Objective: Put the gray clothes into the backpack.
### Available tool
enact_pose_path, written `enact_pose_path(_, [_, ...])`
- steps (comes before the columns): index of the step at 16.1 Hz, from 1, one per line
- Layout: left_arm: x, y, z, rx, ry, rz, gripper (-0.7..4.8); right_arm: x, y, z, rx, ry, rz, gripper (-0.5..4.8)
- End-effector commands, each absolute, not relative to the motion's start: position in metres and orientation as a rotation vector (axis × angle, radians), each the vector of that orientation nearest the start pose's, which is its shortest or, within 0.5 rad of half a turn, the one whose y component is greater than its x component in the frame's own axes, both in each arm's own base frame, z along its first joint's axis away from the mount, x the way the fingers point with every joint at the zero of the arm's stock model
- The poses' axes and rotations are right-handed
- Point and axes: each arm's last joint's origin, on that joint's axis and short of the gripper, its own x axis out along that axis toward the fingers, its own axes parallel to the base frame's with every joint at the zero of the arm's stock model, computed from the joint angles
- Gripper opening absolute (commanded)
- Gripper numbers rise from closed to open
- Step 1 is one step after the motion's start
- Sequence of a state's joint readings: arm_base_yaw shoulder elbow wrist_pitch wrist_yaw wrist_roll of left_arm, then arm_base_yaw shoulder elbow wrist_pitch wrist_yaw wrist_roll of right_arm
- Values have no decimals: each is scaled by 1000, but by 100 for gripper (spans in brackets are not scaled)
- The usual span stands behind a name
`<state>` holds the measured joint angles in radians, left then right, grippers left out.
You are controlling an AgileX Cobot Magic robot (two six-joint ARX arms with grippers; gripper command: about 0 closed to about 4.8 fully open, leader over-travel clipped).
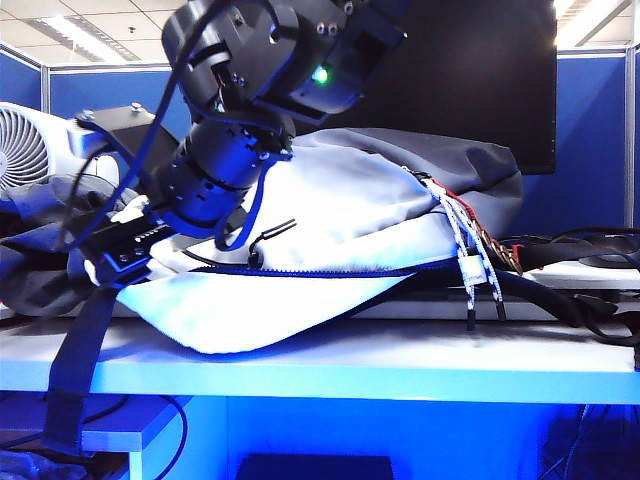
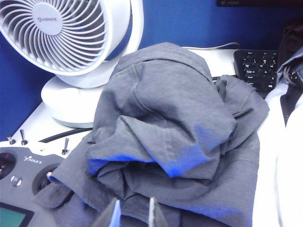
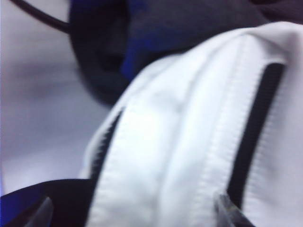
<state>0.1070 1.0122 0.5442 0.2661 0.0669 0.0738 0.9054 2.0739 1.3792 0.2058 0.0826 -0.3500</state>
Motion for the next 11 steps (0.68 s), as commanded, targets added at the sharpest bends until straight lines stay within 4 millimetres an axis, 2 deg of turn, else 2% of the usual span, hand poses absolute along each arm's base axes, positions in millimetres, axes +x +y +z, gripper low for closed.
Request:
enact_pose_path(1, [219,22,253,55,188,33,94,290,361,188,-527,242,843,320])
enact_pose_path(5, [219,22,253,55,188,33,94,296,356,186,-527,249,827,296])
enact_pose_path(7, [219,22,253,55,188,34,94,297,356,187,-524,240,813,146])
enact_pose_path(9, [219,22,253,55,188,34,94,298,355,187,-519,234,810,73])
enact_pose_path(10, [219,22,253,55,187,34,94,298,355,187,-520,235,809,17])
enact_pose_path(11, [219,22,253,55,187,34,94,299,355,187,-519,231,805,-6])
